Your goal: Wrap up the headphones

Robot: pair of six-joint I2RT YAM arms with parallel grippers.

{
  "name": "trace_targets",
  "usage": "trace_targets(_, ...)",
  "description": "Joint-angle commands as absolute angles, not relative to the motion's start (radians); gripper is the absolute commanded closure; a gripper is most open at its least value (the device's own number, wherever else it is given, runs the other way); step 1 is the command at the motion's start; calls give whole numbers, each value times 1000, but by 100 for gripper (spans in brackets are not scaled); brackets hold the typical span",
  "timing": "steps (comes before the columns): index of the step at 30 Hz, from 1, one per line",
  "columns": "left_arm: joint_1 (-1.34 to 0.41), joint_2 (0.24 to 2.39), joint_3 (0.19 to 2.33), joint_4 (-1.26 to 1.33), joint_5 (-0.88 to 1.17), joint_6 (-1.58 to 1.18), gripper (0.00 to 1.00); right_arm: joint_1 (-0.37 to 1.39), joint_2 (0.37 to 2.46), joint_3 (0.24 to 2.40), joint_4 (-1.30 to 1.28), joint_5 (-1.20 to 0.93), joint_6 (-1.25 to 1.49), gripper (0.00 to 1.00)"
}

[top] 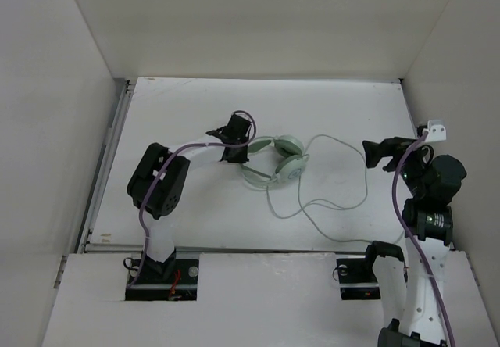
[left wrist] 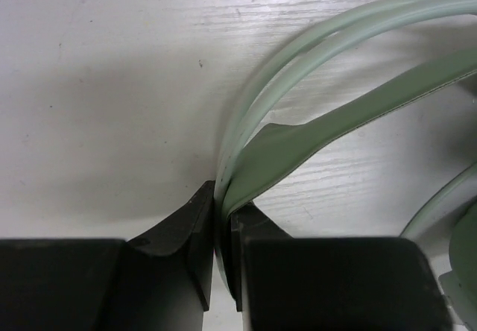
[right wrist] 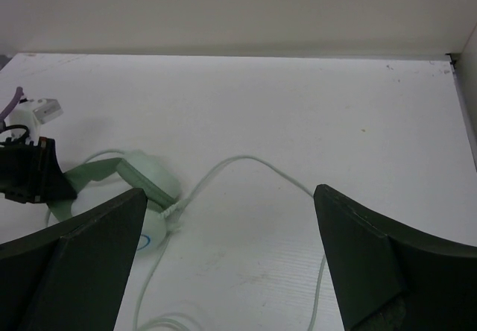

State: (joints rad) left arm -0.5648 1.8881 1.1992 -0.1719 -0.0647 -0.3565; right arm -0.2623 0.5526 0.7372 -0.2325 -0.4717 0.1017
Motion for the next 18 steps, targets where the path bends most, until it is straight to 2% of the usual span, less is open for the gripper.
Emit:
trace_targets(1,-579,1875,1267,-182,-70,-332,100,-265,543,729,-222,-514,72,0)
trace_targets(11,-574,1712,1500,-258,-109,-149,100,-124,561,758,-213,-518,-58,0)
trace_targets(18,-486,1589,1666,-313,-120,-49,100,1,597,816,-209,-502,-158,0)
